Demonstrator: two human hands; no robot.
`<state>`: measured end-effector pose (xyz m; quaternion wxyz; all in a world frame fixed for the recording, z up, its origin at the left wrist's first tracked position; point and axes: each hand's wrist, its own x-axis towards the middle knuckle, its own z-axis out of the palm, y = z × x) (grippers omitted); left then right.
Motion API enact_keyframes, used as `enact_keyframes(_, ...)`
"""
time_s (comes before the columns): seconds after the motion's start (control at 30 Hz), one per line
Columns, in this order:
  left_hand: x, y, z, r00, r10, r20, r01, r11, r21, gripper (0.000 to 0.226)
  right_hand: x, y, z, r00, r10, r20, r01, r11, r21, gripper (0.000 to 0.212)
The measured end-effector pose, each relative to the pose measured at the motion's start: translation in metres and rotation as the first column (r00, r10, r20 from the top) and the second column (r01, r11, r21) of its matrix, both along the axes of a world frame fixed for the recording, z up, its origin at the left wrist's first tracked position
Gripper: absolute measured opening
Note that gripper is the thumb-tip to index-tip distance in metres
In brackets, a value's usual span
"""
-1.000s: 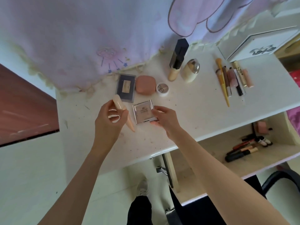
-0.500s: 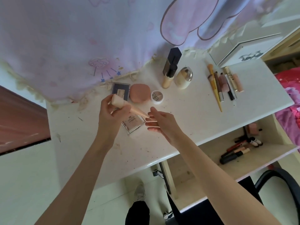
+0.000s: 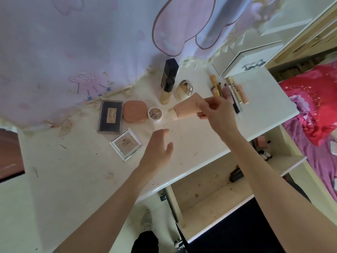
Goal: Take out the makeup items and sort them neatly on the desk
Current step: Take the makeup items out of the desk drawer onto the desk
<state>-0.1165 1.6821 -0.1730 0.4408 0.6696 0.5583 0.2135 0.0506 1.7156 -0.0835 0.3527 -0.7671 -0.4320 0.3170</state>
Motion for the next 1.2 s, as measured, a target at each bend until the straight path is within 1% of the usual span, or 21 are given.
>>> enact_keyframes(0.03, 0.004, -0.003, -0.007, 0.982, -0.114, -0.153, 0.126, 0.99, 0.07, 0.049, 0.001, 0.004, -0.001, 0.996, 0.026, 0.08, -0.027, 0.999, 0.018, 0.01)
enact_keyframes(0.1, 0.008, -0.007, -0.024, 0.861, -0.245, -0.445, 0.321, 0.941, 0.103, 0.056, 0.0, 0.014, -0.006, 0.974, 0.069, 0.215, -0.079, 0.996, 0.04, 0.013)
enact_keyframes(0.13, 0.008, -0.009, -0.03, 0.809, -0.269, -0.523, 0.372, 0.923, 0.102, 0.06, -0.001, 0.019, -0.008, 0.961, 0.088, 0.263, -0.101, 0.994, 0.04, 0.015)
enact_keyframes(0.17, 0.008, -0.01, -0.035, 0.784, -0.276, -0.555, 0.394, 0.913, 0.102, 0.064, -0.002, 0.024, -0.01, 0.95, 0.103, 0.294, -0.117, 0.993, 0.032, 0.016)
enact_keyframes(0.3, 0.006, -0.013, -0.042, 0.754, -0.291, -0.589, 0.429, 0.897, 0.108, 0.068, -0.007, 0.04, -0.015, 0.923, 0.148, 0.356, -0.152, 0.988, -0.017, 0.016)
enact_keyframes(0.37, 0.007, -0.013, -0.043, 0.746, -0.286, -0.601, 0.432, 0.895, 0.11, 0.069, -0.01, 0.042, -0.017, 0.918, 0.151, 0.367, -0.156, 0.988, -0.016, 0.015)
enact_keyframes(0.5, 0.008, -0.015, -0.04, 0.733, -0.276, -0.622, 0.427, 0.898, 0.106, 0.068, -0.015, 0.031, -0.023, 0.912, 0.151, 0.38, -0.185, 0.981, 0.054, 0.013)
enact_keyframes(0.57, 0.009, -0.014, -0.039, 0.737, -0.279, -0.616, 0.424, 0.9, 0.1, 0.068, -0.016, 0.017, -0.03, 0.889, 0.171, 0.424, -0.236, 0.966, 0.105, 0.012)
enact_keyframes(0.63, 0.009, -0.014, -0.039, 0.734, -0.284, -0.617, 0.428, 0.898, 0.097, 0.068, -0.016, 0.0, -0.042, 0.862, 0.226, 0.453, -0.303, 0.947, 0.105, 0.01)
enact_keyframes(0.8, 0.008, -0.014, -0.04, 0.728, -0.282, -0.625, 0.433, 0.896, 0.099, 0.068, -0.004, -0.028, -0.076, 0.738, 0.406, 0.539, -0.452, 0.891, -0.052, 0.013)
enact_keyframes(0.87, 0.009, -0.014, -0.04, 0.725, -0.286, -0.627, 0.435, 0.895, 0.096, 0.069, 0.002, -0.029, -0.084, 0.679, 0.461, 0.571, -0.484, 0.866, -0.124, 0.017)
enact_keyframes(0.93, 0.009, -0.013, -0.041, 0.725, -0.284, -0.627, 0.432, 0.897, 0.095, 0.069, 0.006, -0.028, -0.09, 0.646, 0.492, 0.584, -0.497, 0.851, -0.168, 0.021)
enact_keyframes(1.07, 0.007, -0.013, -0.044, 0.726, -0.286, -0.626, 0.424, 0.902, 0.081, 0.069, 0.005, -0.029, -0.096, 0.63, 0.515, 0.581, -0.491, 0.844, -0.216, 0.03)
enact_keyframes(1.2, 0.008, -0.009, -0.049, 0.723, -0.312, -0.616, 0.423, 0.905, 0.038, 0.069, 0.014, -0.05, -0.097, 0.664, 0.52, 0.537, -0.481, 0.847, -0.227, 0.041)
